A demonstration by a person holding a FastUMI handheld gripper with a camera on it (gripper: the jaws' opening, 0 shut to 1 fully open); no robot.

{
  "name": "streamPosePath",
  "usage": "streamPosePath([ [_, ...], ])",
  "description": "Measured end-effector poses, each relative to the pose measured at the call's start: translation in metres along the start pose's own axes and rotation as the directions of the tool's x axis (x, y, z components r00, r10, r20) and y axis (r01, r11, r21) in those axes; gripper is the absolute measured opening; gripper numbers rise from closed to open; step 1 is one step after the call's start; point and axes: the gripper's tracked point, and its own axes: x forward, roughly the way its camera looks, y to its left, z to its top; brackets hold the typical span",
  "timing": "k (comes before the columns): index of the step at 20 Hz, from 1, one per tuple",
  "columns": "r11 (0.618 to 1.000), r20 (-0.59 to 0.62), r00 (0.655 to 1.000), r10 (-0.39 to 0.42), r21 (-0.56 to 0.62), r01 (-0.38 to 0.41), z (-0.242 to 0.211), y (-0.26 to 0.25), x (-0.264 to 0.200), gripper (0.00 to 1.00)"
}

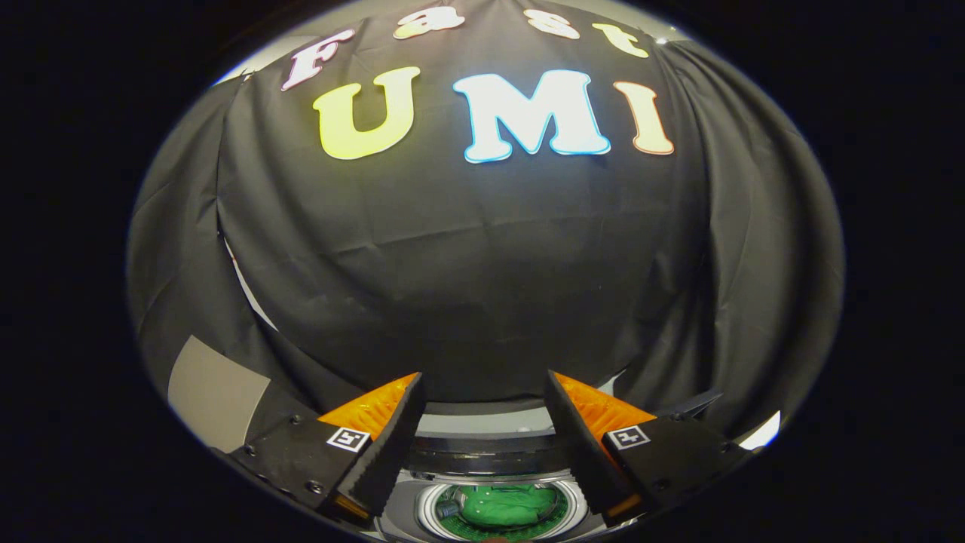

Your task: Put the clothes into the washing machine and then close the washing machine lid.

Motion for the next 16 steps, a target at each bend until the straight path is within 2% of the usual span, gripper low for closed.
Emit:
streamPosePath([
  [7,1.000,-0.058,0.998,0.000,0.004,0.000,-0.009,0.001,0.012,0.98],
  [10,0.998,-0.068,0.998,-0.018,-0.056,0.014,-0.012,0.001,0.010,0.99],
  [16,0.998,-0.093,0.996,-0.015,-0.067,0.009,-0.018,0.000,0.000,0.99],
])
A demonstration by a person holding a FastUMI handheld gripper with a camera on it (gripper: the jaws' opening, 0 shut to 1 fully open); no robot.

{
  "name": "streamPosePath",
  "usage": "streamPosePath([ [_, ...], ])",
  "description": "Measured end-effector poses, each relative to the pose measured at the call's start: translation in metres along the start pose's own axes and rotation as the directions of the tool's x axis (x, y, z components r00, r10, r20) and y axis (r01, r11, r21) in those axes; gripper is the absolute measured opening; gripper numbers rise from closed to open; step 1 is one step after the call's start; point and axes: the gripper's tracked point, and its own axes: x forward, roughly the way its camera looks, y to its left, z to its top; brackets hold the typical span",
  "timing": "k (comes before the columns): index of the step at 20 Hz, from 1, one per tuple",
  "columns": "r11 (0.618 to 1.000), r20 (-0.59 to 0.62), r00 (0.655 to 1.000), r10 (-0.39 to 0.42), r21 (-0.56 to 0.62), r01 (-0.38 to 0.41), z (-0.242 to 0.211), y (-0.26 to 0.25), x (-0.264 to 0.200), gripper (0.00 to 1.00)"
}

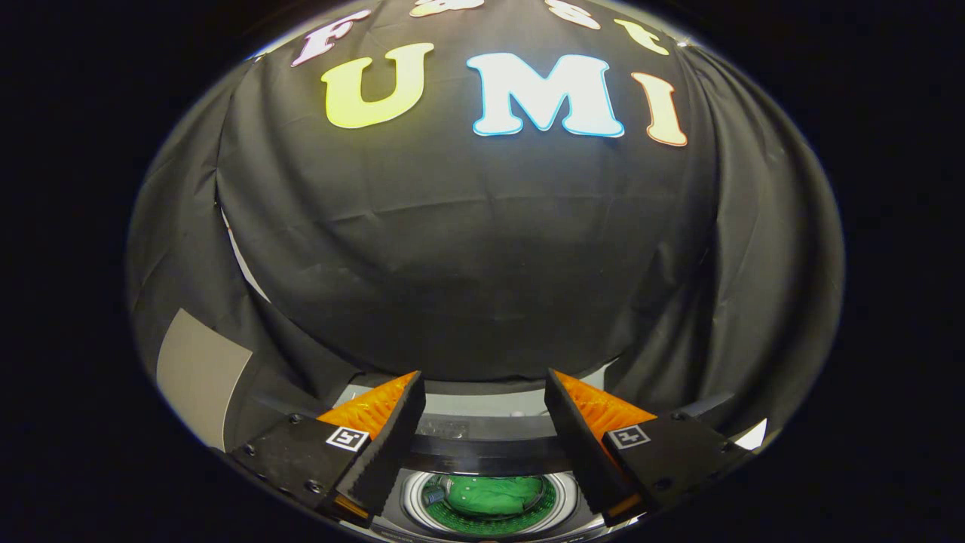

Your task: Put the clothes into the washing machine and then close the washing machine lid.

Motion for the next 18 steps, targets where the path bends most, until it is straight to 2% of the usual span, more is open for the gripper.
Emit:
streamPosePath([
  [11,1.000,0.018,1.000,0.008,-0.012,-0.008,-0.029,0.001,-0.039,0.99],
  [18,1.000,0.141,0.990,0.015,-0.024,-0.012,-0.047,0.003,-0.059,0.99],
])
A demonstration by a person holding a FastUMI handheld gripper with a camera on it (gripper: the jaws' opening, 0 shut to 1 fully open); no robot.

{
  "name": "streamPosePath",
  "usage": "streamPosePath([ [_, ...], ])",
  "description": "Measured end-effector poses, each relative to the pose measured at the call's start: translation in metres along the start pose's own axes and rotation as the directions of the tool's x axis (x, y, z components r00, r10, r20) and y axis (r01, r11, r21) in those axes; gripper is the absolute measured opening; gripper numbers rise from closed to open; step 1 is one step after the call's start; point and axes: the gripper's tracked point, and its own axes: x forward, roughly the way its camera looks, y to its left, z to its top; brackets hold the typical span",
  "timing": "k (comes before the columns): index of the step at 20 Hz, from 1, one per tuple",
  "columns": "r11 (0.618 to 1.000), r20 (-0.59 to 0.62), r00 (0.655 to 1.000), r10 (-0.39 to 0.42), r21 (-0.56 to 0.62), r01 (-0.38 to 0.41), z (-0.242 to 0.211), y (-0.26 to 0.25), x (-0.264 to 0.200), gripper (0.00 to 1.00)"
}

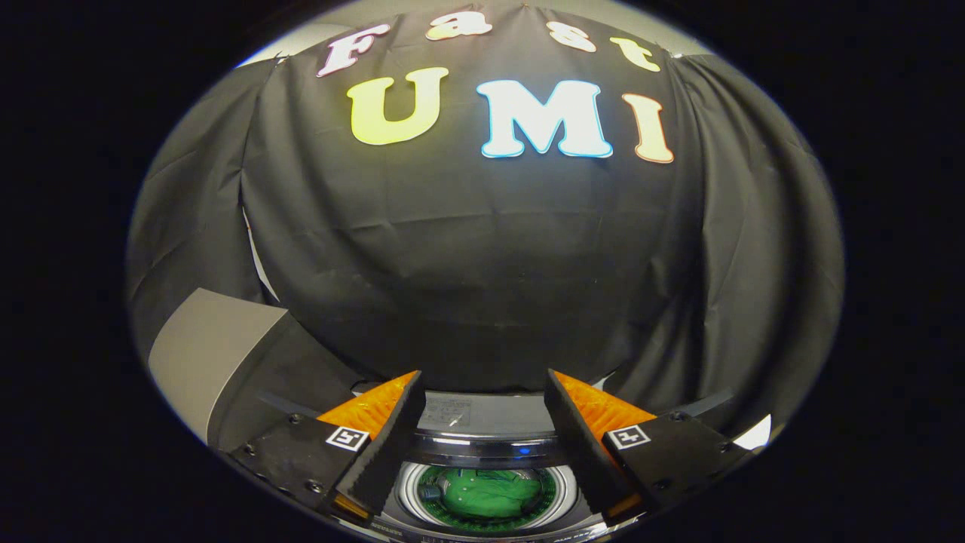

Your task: Put the clothes into the washing machine and then close the washing machine lid.

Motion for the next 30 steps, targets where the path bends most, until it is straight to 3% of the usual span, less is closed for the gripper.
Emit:
streamPosePath([
  [8,1.000,0.062,0.998,0.008,0.005,-0.008,-0.040,0.004,-0.030,0.98],
  [14,0.999,0.037,0.999,0.016,-0.031,-0.015,-0.096,0.002,-0.049,0.99],
  [19,0.997,0.062,0.996,0.063,-0.057,-0.059,-0.129,0.011,-0.067,0.98],
  [26,0.984,0.180,0.973,0.144,-0.127,-0.122,-0.151,0.034,-0.109,0.98],
  [30,0.991,0.301,0.946,0.121,-0.092,-0.097,-0.151,0.046,-0.166,0.98],
])
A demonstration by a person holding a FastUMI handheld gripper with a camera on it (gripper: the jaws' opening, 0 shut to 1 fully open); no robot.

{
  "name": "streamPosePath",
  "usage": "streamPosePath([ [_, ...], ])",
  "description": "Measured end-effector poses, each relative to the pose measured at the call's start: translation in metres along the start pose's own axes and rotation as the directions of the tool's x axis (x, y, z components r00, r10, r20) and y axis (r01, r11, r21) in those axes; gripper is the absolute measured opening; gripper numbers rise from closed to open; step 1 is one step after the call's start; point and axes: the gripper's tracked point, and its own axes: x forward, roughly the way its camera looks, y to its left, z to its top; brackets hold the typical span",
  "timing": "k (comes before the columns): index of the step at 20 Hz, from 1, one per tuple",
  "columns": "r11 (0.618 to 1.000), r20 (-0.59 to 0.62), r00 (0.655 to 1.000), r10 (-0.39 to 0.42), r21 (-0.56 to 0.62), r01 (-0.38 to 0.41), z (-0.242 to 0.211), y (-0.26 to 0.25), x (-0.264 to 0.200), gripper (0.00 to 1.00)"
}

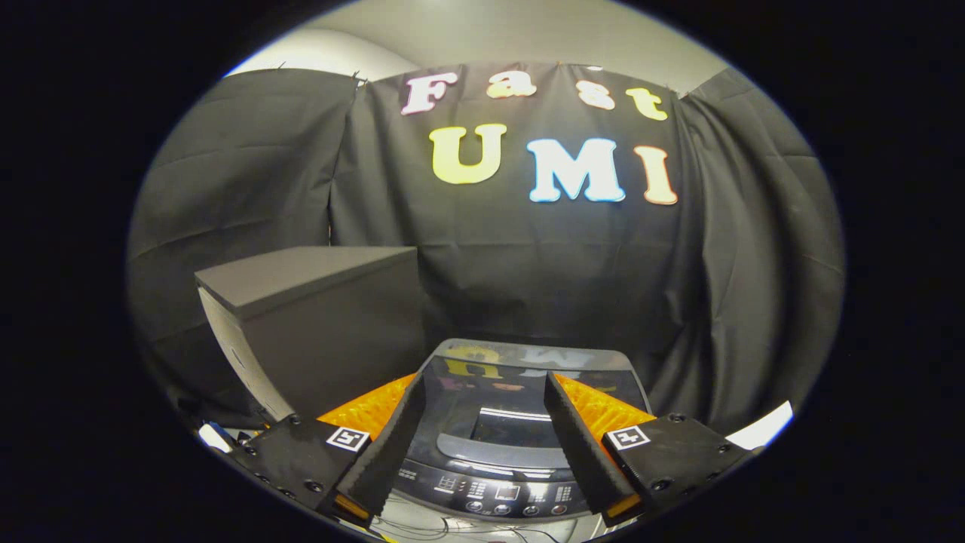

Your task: Put the clothes into the washing machine and then close the washing machine lid.

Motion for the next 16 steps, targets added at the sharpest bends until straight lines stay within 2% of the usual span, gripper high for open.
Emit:
streamPosePath([
  [2,0.999,0.039,0.998,-0.049,0.014,0.049,0.003,0.006,-0.029,0.99],
  [5,0.996,0.118,0.990,-0.084,0.036,0.080,0.014,0.024,-0.078,0.98],
  [10,0.988,0.168,0.973,-0.155,0.040,0.151,0.012,0.035,-0.147,0.98],
  [16,0.980,0.202,0.959,-0.198,0.025,0.197,0.011,0.041,-0.186,0.98],
])
